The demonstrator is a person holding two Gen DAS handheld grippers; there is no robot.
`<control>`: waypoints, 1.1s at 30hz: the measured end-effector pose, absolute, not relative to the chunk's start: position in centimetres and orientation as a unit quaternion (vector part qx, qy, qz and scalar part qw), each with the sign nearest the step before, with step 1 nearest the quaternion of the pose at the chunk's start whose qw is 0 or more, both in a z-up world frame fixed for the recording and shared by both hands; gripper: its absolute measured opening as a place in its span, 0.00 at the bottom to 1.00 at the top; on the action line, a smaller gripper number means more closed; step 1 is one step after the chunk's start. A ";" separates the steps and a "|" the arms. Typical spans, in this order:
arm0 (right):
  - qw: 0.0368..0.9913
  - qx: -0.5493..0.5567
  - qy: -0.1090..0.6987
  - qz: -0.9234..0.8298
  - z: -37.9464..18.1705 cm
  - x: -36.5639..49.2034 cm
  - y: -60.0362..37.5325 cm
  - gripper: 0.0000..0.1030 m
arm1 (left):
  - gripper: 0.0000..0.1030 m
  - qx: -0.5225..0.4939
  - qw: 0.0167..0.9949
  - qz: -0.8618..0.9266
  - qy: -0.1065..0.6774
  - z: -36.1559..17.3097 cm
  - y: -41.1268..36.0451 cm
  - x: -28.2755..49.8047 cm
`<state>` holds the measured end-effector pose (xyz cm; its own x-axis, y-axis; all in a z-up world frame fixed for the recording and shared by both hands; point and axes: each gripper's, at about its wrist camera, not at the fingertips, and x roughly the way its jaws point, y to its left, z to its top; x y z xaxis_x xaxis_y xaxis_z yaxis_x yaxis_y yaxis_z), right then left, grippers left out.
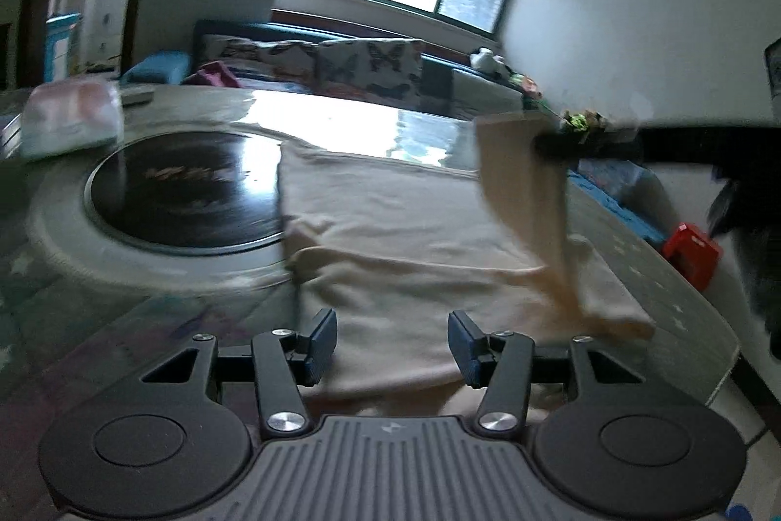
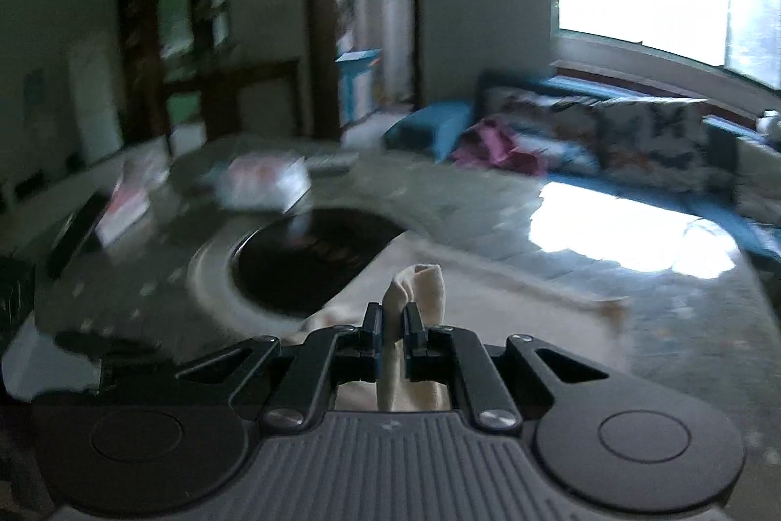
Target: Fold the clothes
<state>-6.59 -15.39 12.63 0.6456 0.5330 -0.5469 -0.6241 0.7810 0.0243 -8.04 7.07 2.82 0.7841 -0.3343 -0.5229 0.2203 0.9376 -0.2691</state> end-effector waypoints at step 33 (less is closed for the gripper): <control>0.891 -0.117 0.361 0.251 7.4 -10.5 -24.3 0.19 | 0.22 -0.050 0.947 -0.144 0.284 2.9 5.5 -7.5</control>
